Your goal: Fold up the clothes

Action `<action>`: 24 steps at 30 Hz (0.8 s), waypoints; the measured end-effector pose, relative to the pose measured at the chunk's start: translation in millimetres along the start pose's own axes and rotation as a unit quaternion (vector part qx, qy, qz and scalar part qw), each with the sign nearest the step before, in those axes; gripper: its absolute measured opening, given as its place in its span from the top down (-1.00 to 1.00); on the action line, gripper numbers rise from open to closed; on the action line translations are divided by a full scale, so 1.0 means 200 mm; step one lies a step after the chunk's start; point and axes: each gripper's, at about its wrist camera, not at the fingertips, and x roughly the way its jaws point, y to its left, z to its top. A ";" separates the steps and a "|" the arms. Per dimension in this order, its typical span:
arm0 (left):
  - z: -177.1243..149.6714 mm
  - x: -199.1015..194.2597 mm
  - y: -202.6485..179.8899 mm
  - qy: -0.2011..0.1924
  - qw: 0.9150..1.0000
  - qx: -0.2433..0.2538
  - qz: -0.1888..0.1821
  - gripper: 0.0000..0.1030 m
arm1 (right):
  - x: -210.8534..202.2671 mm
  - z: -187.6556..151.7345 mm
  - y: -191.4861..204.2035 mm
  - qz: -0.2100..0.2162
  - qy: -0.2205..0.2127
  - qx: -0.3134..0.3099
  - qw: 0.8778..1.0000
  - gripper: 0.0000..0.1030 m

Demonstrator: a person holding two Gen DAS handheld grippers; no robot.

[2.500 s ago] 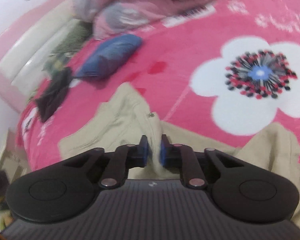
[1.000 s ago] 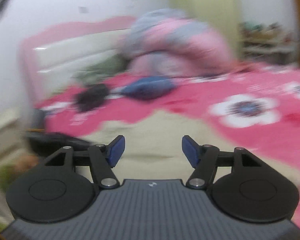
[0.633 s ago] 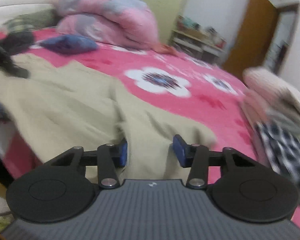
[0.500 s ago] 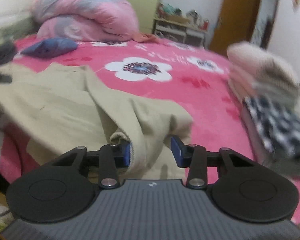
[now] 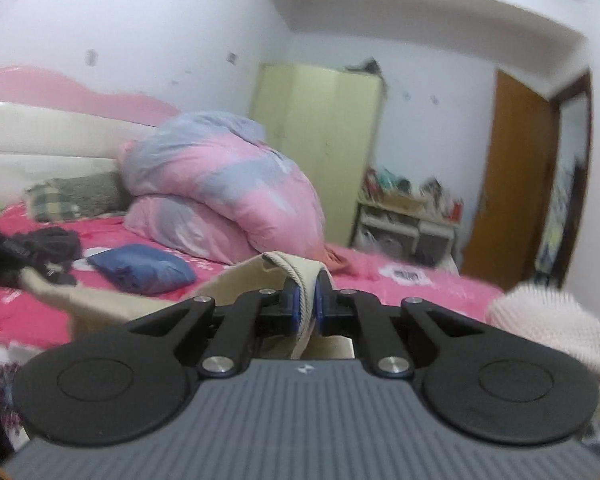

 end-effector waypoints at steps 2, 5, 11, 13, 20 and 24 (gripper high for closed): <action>-0.08 0.00 0.09 0.023 0.999 -0.011 0.028 0.86 | -0.02 -0.13 0.02 0.026 0.049 0.016 0.998 0.87; -0.20 0.02 0.21 0.063 0.996 -0.021 0.060 0.85 | 0.01 -0.46 0.02 0.066 0.188 0.073 0.977 0.70; -0.31 0.02 0.29 0.079 0.994 0.001 0.080 0.52 | -0.03 -0.67 -0.06 0.069 0.265 0.127 0.953 -0.06; -0.31 0.01 0.29 0.070 0.994 0.015 0.079 0.41 | -0.06 -0.55 -0.10 0.079 0.217 0.110 0.967 -0.33; -0.32 0.00 0.33 0.081 0.994 -0.005 0.067 0.23 | 0.35 -0.23 -0.17 0.217 0.123 0.188 0.950 -0.83; -0.32 0.00 0.36 0.087 0.994 -0.016 0.061 0.13 | 0.94 -0.17 0.07 0.325 0.177 0.166 0.914 -0.90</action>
